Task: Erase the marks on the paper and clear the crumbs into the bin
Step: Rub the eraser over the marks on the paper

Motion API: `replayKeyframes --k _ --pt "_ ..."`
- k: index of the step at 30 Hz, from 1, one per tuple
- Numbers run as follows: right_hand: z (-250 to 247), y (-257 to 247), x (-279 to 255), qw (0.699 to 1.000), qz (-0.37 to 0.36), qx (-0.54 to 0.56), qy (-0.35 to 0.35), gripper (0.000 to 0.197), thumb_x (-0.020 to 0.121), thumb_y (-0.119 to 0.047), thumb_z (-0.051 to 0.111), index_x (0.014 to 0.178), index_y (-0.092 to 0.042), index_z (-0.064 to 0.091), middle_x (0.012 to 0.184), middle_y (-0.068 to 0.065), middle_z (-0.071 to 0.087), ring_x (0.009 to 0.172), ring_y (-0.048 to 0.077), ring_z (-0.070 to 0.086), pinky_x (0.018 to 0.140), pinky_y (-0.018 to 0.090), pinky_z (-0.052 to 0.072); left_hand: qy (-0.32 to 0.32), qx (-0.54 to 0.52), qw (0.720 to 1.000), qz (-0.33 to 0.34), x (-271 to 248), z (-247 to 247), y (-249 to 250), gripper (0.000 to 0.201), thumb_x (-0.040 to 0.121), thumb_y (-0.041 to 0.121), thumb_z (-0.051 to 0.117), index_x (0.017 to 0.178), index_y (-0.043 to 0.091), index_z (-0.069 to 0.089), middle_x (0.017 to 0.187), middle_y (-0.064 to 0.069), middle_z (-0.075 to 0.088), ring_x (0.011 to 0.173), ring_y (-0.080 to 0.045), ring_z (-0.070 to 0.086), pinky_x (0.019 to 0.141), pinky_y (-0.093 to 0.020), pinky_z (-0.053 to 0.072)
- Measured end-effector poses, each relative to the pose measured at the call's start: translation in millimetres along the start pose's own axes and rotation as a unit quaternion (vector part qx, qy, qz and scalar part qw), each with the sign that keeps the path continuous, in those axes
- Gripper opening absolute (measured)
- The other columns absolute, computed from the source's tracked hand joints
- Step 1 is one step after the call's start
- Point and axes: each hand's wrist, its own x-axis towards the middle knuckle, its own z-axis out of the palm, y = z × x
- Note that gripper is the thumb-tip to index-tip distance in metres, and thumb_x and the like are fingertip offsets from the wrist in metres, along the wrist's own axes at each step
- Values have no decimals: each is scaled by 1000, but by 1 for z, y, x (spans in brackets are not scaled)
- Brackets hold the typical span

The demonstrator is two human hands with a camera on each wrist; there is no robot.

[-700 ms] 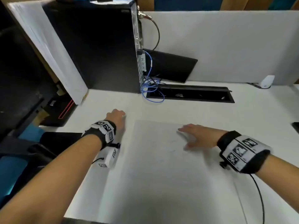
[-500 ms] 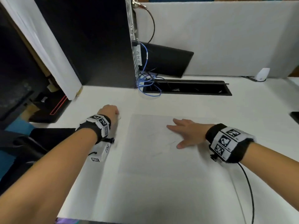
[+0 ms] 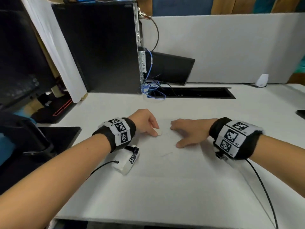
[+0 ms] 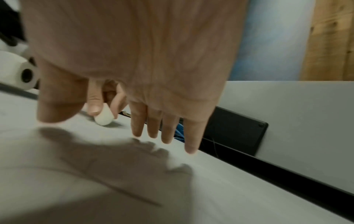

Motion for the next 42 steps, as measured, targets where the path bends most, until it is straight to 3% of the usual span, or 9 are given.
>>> replayKeyframes --k 6,11,16,20,23,27,32,36,42 --pt "6 -17 7 997 18 -39 -60 85 90 -53 46 149 -23 -7 159 -1 -12 147 20 -6 119 41 1 -17 21 999 21 -9 7 11 21 74 20 78 92 10 73 61 14 56 55 0 49 56 -12 40" --pt "3 -20 4 997 23 -37 -66 85 91 -51 46 149 -24 -9 158 -2 -15 147 20 -8 117 41 0 48 39 998 21 -2 2 9 23 75 19 77 94 8 74 84 2 68 68 -7 54 65 -16 42" --pt "4 -18 6 997 27 -27 -71 87 88 -54 48 149 -27 -9 158 -6 -16 147 19 -10 118 43 0 -9 49 998 47 -5 8 5 21 76 27 76 91 13 74 67 14 57 63 -3 51 56 -10 36" --pt "3 -19 5 997 27 -28 -72 87 88 -54 48 148 -27 -9 158 -6 -16 147 19 -10 118 43 0 22 70 996 55 0 3 0 22 80 28 73 95 12 73 90 0 69 80 -13 59 65 -15 39" --pt "3 -21 4 997 25 -29 -72 87 89 -53 48 149 -26 -10 158 -5 -16 147 20 -10 118 43 1 -5 58 996 70 -4 6 -2 21 78 30 74 90 13 74 83 2 68 74 -8 56 56 -4 37" --pt "1 -19 4 997 20 -29 -74 86 89 -53 48 149 -27 -9 158 -5 -15 147 20 -10 118 43 0 47 44 997 50 1 4 -6 20 79 26 73 92 12 74 92 0 71 79 -10 57 69 -15 41" --pt "2 -18 6 997 15 -32 -74 88 88 -55 48 148 -28 -10 158 -4 -16 147 20 -10 119 44 2 3 39 997 68 -10 9 0 17 78 25 74 89 12 75 79 5 66 69 -5 55 55 -2 37" --pt "2 -20 3 996 16 -31 -76 86 89 -54 47 148 -28 -10 158 -4 -16 147 21 -10 119 45 2 53 39 997 39 -6 5 -2 16 81 22 71 90 9 75 91 -3 73 74 -9 57 68 -15 41" --pt "2 -18 4 996 15 -35 -76 87 88 -55 47 148 -28 -10 158 -4 -17 147 21 -10 119 45 2 28 31 998 52 -13 11 1 19 78 27 74 89 11 76 84 2 71 69 -4 55 62 -9 38"
